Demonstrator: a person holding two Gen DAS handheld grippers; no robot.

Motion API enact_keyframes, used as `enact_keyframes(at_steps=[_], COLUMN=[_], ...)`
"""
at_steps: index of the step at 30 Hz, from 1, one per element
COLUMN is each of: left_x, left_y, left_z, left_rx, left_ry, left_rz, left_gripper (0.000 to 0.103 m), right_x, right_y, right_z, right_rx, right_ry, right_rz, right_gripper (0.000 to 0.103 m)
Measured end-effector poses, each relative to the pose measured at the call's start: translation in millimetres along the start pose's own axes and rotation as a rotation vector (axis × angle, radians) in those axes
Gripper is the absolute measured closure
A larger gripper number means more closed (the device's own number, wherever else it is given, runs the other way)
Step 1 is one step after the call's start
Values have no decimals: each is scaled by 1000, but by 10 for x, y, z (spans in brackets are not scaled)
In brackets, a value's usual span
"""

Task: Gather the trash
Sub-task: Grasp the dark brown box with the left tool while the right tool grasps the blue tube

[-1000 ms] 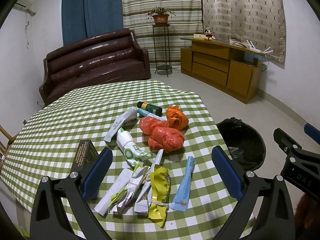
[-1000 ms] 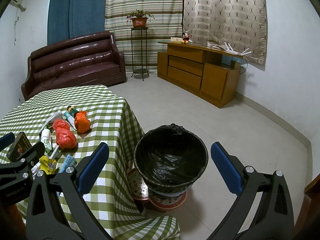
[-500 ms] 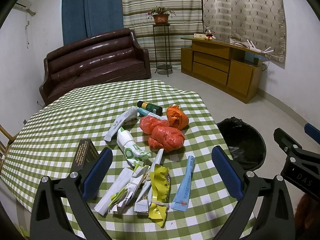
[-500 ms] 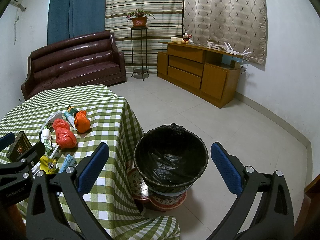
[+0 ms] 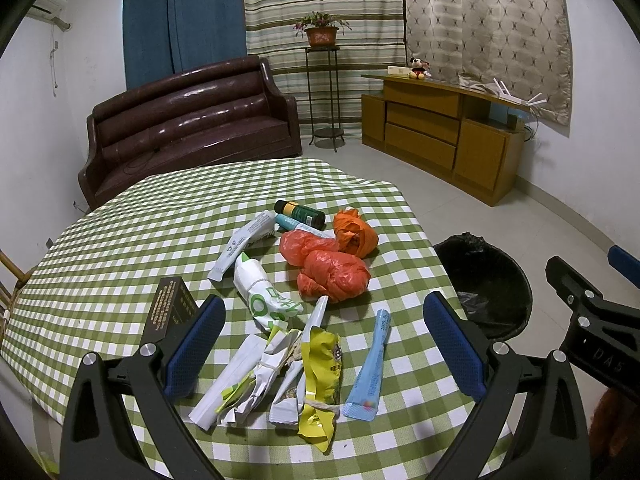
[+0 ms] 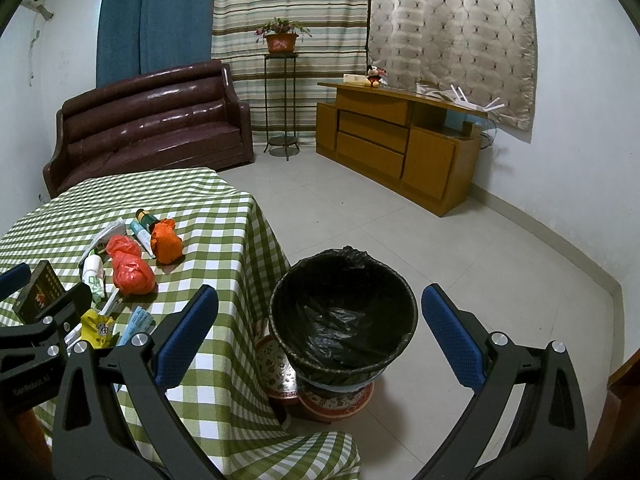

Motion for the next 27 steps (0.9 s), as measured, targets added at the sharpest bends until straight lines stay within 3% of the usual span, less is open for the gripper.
enact_keyframes(at_steps=[12, 20, 27], left_x=[26, 96, 100], left_y=[60, 108, 184], left_z=[-192, -499, -824], left_rx=[-15, -39, -26], left_ry=[-15, -46, -72], left_rz=[2, -2, -30], left_gripper=[7, 7, 7], right_x=[-25, -44, -58], right_y=[69, 120, 138], right_z=[-137, -346, -525], right_rx=[3, 9, 29], right_ry=[-30, -70, -79], right_rz=[-36, -81, -95], right_gripper=[4, 15, 16])
Point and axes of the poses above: each gripper's, at about its wrist camera, not at the fingertips, and x roughly against the way its jaws point, z to its right, y to its underside, the point moved 1 cm from there along -x, roughly the way its jaws point, and after that the axes turned 12 degrees about z, right-handed, at the moved point
